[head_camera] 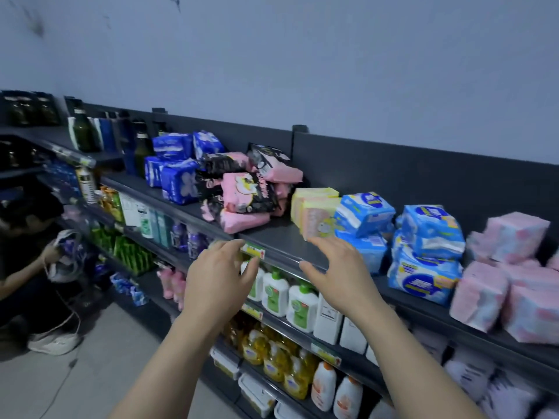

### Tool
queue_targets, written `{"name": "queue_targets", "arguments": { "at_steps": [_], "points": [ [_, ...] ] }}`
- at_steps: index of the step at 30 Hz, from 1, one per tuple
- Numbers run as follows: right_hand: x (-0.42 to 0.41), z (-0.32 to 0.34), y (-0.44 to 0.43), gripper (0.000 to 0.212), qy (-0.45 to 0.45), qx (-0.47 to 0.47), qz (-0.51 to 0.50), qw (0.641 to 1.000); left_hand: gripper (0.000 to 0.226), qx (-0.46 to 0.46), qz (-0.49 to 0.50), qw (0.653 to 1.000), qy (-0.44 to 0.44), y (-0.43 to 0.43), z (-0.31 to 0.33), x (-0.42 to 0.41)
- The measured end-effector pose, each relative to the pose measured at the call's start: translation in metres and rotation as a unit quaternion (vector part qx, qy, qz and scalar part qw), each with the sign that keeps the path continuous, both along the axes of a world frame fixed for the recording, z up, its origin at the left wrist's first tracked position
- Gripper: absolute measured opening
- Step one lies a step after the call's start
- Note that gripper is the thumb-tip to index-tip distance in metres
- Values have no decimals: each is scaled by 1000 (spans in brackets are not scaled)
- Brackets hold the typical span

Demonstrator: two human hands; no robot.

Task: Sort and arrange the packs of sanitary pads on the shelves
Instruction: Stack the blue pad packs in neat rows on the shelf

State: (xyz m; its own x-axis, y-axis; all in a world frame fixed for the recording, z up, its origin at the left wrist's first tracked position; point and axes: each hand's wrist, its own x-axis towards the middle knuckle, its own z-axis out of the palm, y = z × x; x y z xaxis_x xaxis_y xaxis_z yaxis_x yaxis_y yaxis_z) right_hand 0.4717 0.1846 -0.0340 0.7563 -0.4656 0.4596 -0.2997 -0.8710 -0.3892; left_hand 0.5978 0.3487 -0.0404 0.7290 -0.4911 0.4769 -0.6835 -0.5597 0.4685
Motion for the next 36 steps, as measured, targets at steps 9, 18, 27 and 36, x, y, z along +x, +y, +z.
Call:
{"name": "queue_targets", "arguments": {
  "at_steps": [9,18,27,36],
  "points": [
    [150,30,36,47,-44,-5,-5,999,49,10,13,999,-29,43,30,146],
    [270,32,52,46,-36,21,-2,999,48,9,37,999,-8,70,35,279],
    [385,43,12,47,-30,-11,9,999,43,-6,89,996,0,31,31,384],
    [510,76,-72,45,-22,-25,1,999,51,-49,99,993,41,-52,57,512]
  ]
}}
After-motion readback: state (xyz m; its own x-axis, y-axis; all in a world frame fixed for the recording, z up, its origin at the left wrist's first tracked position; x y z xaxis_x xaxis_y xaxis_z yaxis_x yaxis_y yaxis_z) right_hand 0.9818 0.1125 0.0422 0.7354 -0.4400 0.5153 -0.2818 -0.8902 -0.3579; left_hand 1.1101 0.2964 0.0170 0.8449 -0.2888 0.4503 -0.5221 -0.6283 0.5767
